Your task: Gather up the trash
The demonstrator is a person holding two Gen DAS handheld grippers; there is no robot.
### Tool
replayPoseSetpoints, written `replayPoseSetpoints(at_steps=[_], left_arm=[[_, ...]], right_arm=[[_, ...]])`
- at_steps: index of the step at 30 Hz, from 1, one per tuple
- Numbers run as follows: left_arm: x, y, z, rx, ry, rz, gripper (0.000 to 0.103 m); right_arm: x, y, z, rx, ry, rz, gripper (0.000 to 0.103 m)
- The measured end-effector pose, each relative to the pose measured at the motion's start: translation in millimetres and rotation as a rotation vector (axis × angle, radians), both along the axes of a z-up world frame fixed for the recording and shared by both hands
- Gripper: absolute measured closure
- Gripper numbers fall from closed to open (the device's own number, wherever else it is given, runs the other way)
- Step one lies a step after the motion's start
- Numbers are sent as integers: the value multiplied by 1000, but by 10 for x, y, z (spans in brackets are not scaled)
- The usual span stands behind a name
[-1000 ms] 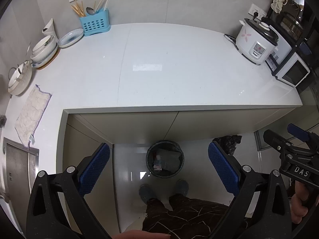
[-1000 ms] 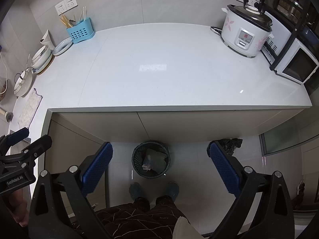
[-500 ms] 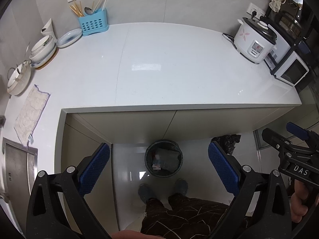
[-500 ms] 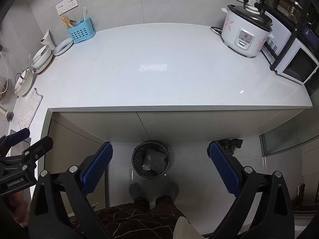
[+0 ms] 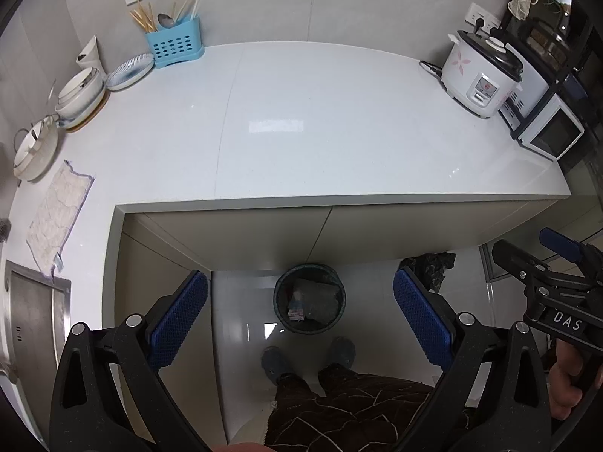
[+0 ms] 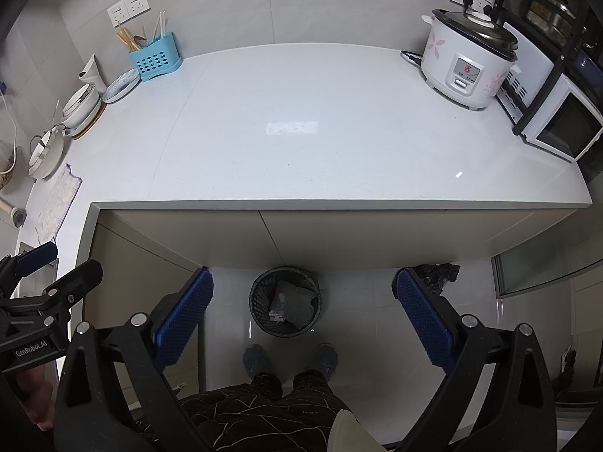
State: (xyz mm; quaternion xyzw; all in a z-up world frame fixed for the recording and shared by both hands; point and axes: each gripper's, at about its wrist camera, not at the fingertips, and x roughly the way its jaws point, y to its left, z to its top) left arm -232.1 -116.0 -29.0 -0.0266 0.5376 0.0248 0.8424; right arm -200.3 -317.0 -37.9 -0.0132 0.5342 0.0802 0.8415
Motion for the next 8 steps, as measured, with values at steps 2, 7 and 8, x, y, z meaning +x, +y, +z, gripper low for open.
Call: replayPoseSetpoints(at_steps=[2, 7, 8], left_arm=[[8, -8, -10, -2, 4, 0, 6], [17, 11, -18, -4, 7, 9, 6], [19, 23, -19, -5, 6, 10, 6]], right_arm=[[-1, 1, -4, 1, 1, 2, 9], [9, -6, -14, 1, 1, 5, 9], [7, -5, -14, 0, 0, 5, 9]])
